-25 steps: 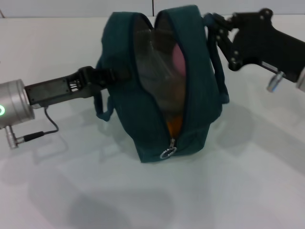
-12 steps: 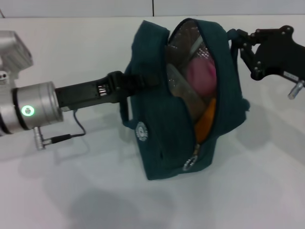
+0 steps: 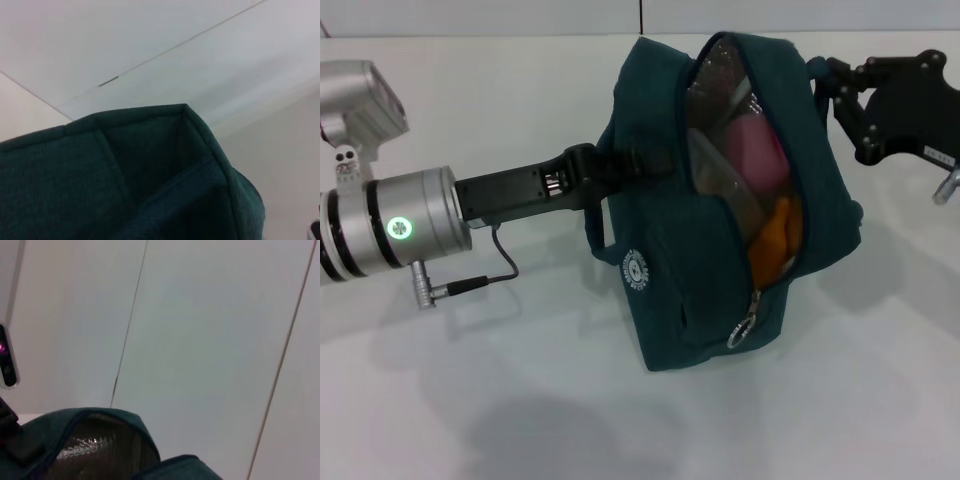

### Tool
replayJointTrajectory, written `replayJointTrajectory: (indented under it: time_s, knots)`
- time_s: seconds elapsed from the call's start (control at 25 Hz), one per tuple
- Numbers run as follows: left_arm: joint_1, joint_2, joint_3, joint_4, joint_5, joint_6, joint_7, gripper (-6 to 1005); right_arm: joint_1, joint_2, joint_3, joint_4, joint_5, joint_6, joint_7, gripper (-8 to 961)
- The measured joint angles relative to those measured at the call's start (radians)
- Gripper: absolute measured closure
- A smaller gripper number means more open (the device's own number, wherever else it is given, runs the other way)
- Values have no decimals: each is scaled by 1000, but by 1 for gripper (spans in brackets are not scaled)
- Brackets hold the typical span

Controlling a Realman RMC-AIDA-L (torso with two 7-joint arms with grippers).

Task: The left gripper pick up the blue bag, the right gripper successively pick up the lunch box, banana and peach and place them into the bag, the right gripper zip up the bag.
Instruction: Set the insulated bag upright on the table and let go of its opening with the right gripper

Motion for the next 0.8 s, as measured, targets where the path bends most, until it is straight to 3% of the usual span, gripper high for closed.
replayJointTrajectory:
  time_s: [0.8]
  knots:
    - [24,0,-6,-50,-4,-12,58,970,25,5,4,50,1,-76,36,816]
